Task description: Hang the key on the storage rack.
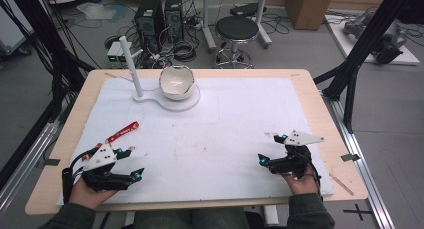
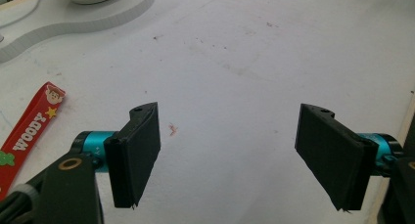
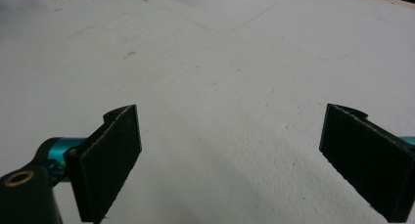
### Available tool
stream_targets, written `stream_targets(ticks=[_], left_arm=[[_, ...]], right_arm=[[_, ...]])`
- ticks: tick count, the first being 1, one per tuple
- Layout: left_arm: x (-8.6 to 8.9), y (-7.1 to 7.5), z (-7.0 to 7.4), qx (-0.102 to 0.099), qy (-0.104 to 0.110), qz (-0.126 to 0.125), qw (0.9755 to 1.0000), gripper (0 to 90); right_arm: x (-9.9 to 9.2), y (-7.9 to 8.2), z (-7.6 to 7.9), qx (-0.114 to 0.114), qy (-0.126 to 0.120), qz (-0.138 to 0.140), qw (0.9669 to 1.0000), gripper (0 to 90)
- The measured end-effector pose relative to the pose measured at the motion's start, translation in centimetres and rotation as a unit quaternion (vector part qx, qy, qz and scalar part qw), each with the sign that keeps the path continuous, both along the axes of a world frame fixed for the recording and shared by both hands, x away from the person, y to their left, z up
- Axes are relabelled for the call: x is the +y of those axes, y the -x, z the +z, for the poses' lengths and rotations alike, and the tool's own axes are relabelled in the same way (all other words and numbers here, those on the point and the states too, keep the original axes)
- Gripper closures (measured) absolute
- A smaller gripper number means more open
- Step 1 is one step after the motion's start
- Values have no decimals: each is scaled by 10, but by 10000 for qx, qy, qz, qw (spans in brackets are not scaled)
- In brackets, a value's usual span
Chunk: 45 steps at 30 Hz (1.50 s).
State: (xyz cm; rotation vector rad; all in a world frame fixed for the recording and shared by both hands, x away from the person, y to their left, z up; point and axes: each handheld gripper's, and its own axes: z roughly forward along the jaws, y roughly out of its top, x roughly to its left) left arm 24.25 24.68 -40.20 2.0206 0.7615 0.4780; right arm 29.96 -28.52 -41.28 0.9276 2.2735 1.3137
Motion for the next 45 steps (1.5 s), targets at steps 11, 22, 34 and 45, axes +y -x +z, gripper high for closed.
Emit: stream_targets(ticks=[11, 22, 34, 45], left_arm=[[5, -7, 6, 41, 15, -100, 9999, 254], [12, -14, 17, -20, 99, -129, 9999, 259], [32, -35, 26, 72, -37, -44, 10000, 278], [58, -66, 37, 142, -186, 190, 9995, 320]], right_arm=[[1, 1, 1, 21, -9, 12, 10000, 73], [-2, 3, 1, 54, -47, -28, 10000, 73], [-6, 5, 1, 53, -80, -65, 9999, 73], [-3, 1, 1, 63, -61, -12, 10000, 73]])
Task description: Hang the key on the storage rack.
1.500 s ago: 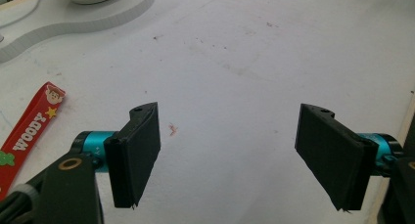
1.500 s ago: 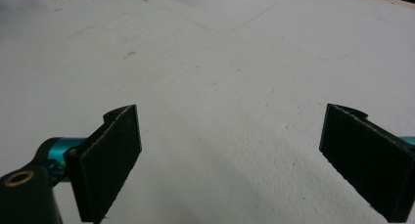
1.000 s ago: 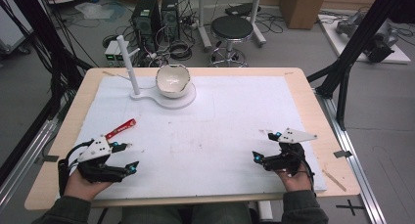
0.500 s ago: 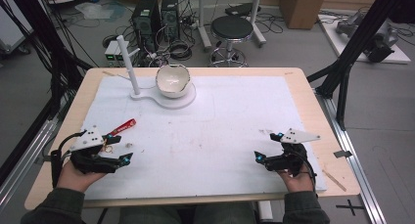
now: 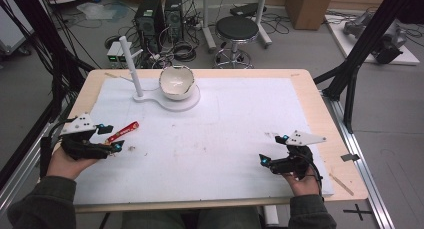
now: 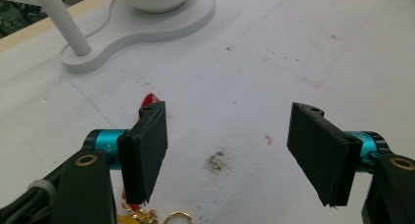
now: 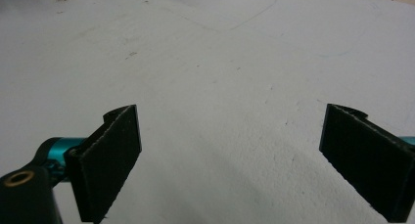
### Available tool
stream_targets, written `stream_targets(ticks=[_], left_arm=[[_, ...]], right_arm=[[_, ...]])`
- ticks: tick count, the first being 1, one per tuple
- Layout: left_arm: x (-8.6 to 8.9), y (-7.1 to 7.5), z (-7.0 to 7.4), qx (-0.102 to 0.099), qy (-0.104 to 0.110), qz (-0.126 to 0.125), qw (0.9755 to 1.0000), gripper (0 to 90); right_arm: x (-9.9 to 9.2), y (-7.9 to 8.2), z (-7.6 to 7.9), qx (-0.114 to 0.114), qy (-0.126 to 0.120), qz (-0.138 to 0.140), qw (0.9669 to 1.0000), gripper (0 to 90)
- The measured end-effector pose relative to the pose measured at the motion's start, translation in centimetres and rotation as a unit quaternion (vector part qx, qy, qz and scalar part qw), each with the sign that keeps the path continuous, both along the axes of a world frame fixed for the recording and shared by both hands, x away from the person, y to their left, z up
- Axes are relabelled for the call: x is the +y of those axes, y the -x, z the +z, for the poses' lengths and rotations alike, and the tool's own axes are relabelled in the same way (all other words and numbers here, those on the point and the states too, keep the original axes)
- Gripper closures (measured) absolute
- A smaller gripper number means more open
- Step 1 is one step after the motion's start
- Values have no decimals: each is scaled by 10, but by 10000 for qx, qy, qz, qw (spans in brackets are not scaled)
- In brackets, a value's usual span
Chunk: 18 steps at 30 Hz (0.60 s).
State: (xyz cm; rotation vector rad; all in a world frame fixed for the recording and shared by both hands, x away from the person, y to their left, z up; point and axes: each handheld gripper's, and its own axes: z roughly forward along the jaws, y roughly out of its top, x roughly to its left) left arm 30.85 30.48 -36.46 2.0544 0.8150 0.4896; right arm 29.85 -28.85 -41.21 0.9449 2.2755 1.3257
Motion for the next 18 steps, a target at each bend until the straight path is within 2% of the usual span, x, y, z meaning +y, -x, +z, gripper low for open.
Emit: stream_targets(ticks=[8, 10, 18], left_arm=[[10, -28, -4, 174, -235, 139, 9995, 377], [11, -30, -5, 189, -250, 146, 9994, 396], [17, -54, -20, 443, -427, 347, 9975, 450]], right_arm=[[4, -3, -1, 62, 13, 51, 10000, 73], [4, -4, -2, 45, 28, 51, 10000, 73], [4, -5, -2, 52, 25, 77, 10000, 73]])
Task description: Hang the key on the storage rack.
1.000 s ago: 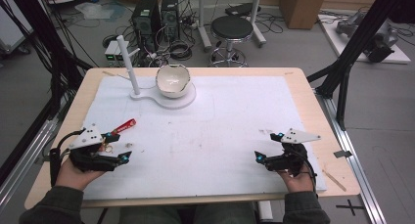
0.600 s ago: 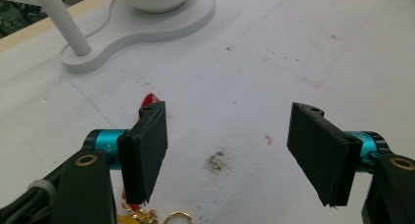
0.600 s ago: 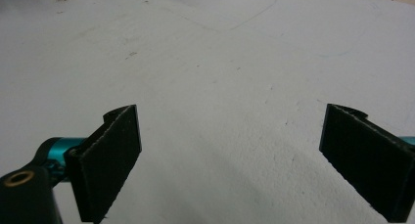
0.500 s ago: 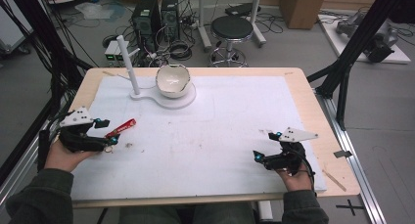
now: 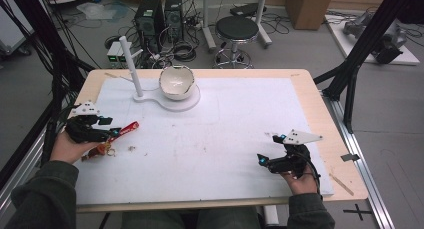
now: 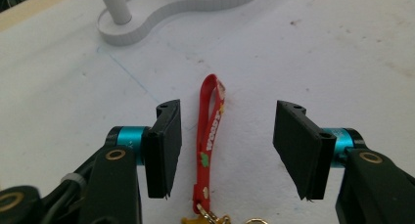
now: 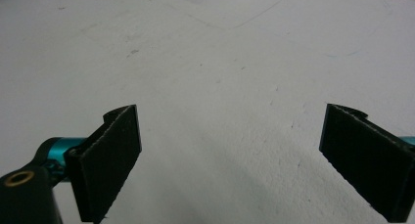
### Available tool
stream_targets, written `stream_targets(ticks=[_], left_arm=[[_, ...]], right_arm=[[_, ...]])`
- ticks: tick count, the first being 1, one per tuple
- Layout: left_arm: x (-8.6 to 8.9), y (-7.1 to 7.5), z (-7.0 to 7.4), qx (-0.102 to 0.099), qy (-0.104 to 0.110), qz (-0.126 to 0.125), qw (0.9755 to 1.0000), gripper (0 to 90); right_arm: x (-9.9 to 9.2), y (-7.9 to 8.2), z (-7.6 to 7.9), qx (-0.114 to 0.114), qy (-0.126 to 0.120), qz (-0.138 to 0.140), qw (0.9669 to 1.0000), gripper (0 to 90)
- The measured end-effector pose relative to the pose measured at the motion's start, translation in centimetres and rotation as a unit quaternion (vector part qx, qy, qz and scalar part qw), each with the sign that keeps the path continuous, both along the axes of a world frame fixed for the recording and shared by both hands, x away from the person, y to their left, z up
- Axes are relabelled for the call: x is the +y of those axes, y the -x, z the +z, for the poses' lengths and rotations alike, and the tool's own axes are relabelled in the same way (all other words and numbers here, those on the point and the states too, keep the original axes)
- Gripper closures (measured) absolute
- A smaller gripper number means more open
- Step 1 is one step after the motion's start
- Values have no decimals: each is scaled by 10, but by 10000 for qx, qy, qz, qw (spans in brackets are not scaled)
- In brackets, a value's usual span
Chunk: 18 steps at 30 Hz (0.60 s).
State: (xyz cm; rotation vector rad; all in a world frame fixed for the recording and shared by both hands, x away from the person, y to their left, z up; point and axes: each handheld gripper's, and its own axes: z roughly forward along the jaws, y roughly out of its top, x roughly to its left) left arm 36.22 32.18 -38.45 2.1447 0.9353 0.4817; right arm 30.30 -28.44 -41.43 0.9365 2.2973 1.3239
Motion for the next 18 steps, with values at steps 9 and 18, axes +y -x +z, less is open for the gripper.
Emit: stream_targets(ticks=[9, 18], left_arm=[[-2, -19, -20, 365, -301, 39, 9989, 523], [-3, -28, -32, 648, -489, 68, 9967, 596]], right_arm=[[0, 0, 0, -4, -17, 10, 10000, 73], [-2, 0, 0, -14, -20, 5, 10000, 73]])
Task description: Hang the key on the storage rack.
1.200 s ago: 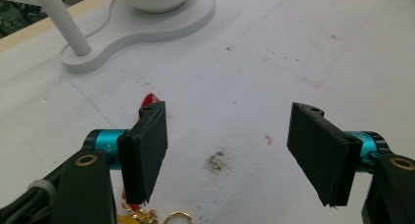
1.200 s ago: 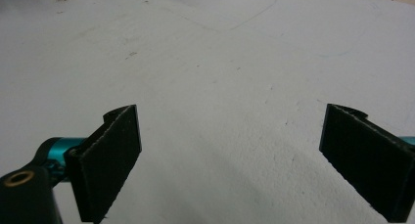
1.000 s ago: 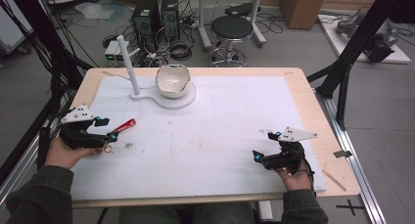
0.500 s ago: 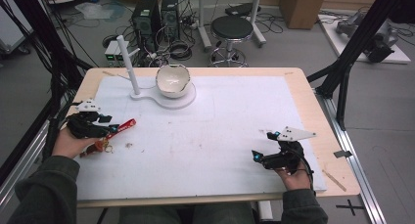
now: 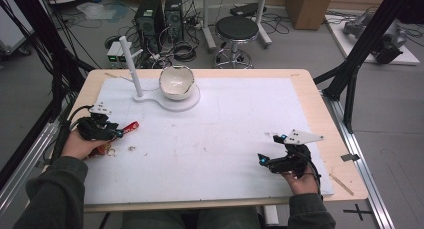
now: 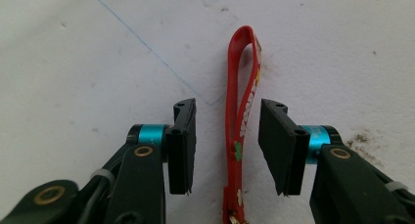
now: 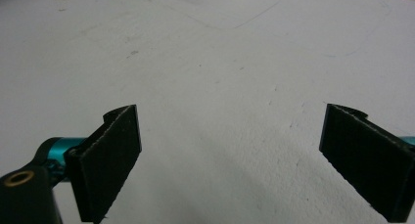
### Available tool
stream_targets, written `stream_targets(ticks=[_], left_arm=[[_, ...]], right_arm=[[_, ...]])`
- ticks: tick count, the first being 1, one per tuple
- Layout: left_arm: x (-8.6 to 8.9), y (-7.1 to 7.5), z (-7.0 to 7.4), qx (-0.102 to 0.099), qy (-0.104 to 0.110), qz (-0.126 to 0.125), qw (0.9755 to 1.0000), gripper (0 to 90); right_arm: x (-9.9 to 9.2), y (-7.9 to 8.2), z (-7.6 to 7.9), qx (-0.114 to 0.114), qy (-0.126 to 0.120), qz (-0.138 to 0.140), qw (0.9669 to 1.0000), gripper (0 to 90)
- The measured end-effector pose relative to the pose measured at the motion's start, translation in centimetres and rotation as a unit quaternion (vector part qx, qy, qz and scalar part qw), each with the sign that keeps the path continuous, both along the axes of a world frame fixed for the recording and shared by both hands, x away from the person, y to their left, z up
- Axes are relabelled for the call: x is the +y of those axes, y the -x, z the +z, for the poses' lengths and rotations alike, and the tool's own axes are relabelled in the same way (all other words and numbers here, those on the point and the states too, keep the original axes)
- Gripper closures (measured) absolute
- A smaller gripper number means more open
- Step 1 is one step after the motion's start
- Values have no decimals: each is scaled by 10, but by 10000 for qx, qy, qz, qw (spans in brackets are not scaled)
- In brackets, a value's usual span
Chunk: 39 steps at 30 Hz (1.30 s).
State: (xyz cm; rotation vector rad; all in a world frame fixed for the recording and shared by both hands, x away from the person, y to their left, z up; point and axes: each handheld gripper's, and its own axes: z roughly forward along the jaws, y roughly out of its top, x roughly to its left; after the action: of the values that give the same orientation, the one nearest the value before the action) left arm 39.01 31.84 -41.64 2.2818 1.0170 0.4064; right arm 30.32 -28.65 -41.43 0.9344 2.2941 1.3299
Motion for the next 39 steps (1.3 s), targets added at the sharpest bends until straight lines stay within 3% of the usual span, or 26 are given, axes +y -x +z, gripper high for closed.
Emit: stream_targets(ticks=[7, 20, 26, 35, 39], left_arm=[[-2, -3, -7, 160, -131, -2, 9998, 619], [-7, 4, -6, 221, -157, -242, 9993, 833], [-10, 9, -5, 120, -219, -199, 9995, 862], [-10, 21, 6, -156, -39, -224, 9996, 863], [-11, 25, 9, -186, -36, -320, 9993, 864]], right_arm=[[-1, 1, 1, 11, -16, -17, 10000, 73], [-2, 2, 1, -14, -69, -40, 10000, 73], [-3, 2, 2, -47, -78, -37, 10000, 73], [-3, 2, 3, -54, -108, -49, 9999, 73], [-3, 3, 4, -82, -131, -53, 9999, 74]])
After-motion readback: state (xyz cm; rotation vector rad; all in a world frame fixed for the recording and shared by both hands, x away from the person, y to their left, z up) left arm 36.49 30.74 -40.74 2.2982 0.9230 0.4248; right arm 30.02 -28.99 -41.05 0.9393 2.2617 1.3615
